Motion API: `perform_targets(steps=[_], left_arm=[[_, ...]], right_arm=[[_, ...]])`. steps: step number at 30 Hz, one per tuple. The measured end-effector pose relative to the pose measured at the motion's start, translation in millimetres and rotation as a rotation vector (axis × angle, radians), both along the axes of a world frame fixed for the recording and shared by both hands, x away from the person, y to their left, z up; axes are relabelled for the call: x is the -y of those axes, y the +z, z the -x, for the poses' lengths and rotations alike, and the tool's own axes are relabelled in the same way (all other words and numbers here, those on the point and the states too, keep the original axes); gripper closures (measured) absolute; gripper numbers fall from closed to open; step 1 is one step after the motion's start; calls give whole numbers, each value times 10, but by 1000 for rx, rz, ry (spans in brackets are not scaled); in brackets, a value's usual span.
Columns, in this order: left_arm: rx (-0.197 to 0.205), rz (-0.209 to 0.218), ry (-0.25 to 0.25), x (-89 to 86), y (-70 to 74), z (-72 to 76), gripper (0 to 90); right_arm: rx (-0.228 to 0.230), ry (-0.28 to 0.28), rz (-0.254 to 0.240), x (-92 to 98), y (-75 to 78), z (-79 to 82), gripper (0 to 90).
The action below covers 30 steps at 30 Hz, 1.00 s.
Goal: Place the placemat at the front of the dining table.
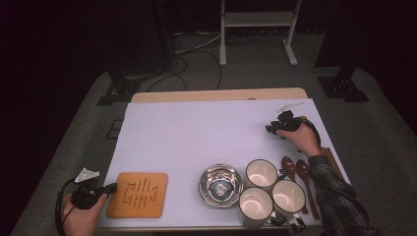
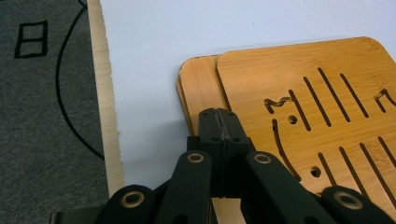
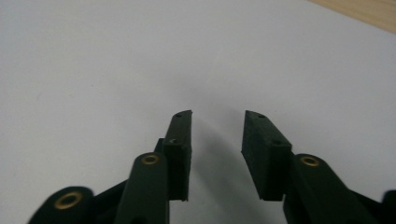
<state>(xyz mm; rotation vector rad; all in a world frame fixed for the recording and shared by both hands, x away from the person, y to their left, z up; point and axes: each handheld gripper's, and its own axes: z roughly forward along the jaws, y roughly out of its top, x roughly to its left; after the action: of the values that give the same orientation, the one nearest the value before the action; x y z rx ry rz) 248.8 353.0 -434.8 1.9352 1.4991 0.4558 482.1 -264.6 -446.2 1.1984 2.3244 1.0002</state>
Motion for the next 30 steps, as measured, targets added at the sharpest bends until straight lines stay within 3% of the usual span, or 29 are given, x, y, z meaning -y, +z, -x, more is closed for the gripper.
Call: perform_targets(steps=[6,12,21,30], left_arm=[[-1,-1,0,-5,1,11,899],[0,-1,1,-8,0,12,899],[-2,-5,-2,-8,3,13,899],[-3,-4,-2,-8,4,14,899]], right_arm=[[-21,66,18,-5,26,3,777],[-46,94,23,-51,129,26,891],[-26,116,-1,-185,282,118,896],[15,179,5,-397,442,189,896]])
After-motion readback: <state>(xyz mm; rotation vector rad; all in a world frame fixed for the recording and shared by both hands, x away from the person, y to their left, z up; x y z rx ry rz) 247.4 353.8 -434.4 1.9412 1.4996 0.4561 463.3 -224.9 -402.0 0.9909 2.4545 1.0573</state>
